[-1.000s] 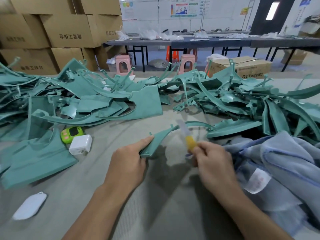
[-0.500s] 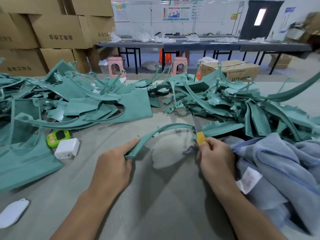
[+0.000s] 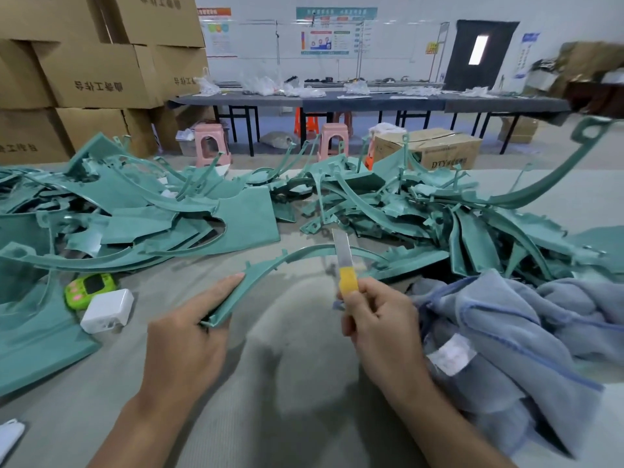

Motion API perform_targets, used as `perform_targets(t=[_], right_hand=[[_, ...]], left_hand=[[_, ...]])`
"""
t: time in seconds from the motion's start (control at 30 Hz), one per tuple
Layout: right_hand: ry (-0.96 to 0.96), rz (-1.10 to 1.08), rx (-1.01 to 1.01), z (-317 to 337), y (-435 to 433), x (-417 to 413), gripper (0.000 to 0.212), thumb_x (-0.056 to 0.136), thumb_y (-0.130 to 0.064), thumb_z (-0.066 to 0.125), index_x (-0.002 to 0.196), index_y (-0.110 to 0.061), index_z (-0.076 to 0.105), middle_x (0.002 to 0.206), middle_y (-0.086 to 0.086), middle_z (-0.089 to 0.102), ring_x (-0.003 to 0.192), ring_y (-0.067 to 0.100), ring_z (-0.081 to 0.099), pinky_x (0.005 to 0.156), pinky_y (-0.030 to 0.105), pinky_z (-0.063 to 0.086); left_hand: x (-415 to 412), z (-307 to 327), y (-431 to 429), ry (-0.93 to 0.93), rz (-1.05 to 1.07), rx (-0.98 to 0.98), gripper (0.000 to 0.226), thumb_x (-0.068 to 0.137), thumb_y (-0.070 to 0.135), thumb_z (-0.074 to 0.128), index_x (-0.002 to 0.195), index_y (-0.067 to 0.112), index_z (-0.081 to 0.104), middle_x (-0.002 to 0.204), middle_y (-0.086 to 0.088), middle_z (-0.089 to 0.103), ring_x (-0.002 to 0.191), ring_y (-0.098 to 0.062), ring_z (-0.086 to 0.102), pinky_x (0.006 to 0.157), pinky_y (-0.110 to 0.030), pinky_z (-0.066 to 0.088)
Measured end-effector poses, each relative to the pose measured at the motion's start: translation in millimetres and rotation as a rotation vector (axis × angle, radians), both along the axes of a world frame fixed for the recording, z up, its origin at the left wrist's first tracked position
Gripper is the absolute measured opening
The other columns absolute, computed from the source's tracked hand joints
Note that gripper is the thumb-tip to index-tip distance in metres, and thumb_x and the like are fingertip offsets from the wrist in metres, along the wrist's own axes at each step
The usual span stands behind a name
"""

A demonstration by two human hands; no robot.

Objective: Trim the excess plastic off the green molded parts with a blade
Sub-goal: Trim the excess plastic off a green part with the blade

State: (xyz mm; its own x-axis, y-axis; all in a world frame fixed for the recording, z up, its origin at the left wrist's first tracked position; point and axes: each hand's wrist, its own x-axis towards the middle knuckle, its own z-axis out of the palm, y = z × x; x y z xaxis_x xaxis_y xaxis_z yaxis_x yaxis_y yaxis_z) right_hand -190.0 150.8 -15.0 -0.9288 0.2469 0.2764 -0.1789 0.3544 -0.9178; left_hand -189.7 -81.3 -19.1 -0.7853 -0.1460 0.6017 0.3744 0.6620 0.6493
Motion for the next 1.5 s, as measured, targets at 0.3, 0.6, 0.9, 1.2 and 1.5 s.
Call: perform_targets(t=[0.3,0.6,0.9,1.2,1.5], right_hand=[[-0.046,-0.246,-0.204,-1,24,-8,0.019,0.087,-0.029,0.050,0.078,-0.020,0.065,0.058,0.005,0.065,0.050,0.021,0.051,0.056,0.041,0.043],[-0.112,-0.045,0.293,-11,12,-1,0.012,0.094,-0.026,0.064,0.096,-0.025,0.075,0.079,-0.007,0.073,0.073,0.014,0.061,0.066,0.029,0.046],[-0.109,0.112,0.538,-4,5,7,0.016,0.098,-0.025,0.055,0.088,-0.018,0.066,0.072,0.001,0.064,0.070,0.022,0.057,0.065,0.037,0.045],[-0.090,-0.097,0.576,4,7,8,0.018,0.102,-0.029,0.053,0.090,-0.022,0.065,0.071,-0.004,0.061,0.064,0.018,0.053,0.063,0.036,0.043],[-0.140,-0.205,0.670,9,15,5,0.021,0.103,-0.029,0.049,0.096,-0.021,0.067,0.084,0.002,0.069,0.073,0.021,0.054,0.067,0.033,0.043]], left_hand=[[-13,-2,1,-0.141,0.132,0.333,0.025,0.070,0.036,0.071,0.088,0.054,0.068,0.076,0.024,0.071,0.074,-0.005,0.070,0.060,-0.032,0.052],[-20,5,-5,-0.855,-0.115,0.864,0.017,0.086,0.002,0.062,0.097,-0.004,0.072,0.088,-0.027,0.075,0.056,-0.034,0.070,0.047,-0.040,0.058],[-22,6,-15,-0.990,-0.206,0.769,0.023,0.085,-0.001,0.059,0.104,-0.001,0.071,0.093,-0.028,0.074,0.061,-0.036,0.071,0.048,-0.038,0.057],[-23,5,-9,-0.954,-0.126,0.755,0.019,0.083,-0.005,0.059,0.100,-0.004,0.069,0.081,-0.027,0.074,0.053,-0.035,0.068,0.043,-0.038,0.055],[-25,4,-13,-0.983,-0.128,0.756,0.027,0.083,-0.002,0.060,0.109,-0.004,0.067,0.090,-0.029,0.074,0.062,-0.038,0.070,0.048,-0.041,0.056]])
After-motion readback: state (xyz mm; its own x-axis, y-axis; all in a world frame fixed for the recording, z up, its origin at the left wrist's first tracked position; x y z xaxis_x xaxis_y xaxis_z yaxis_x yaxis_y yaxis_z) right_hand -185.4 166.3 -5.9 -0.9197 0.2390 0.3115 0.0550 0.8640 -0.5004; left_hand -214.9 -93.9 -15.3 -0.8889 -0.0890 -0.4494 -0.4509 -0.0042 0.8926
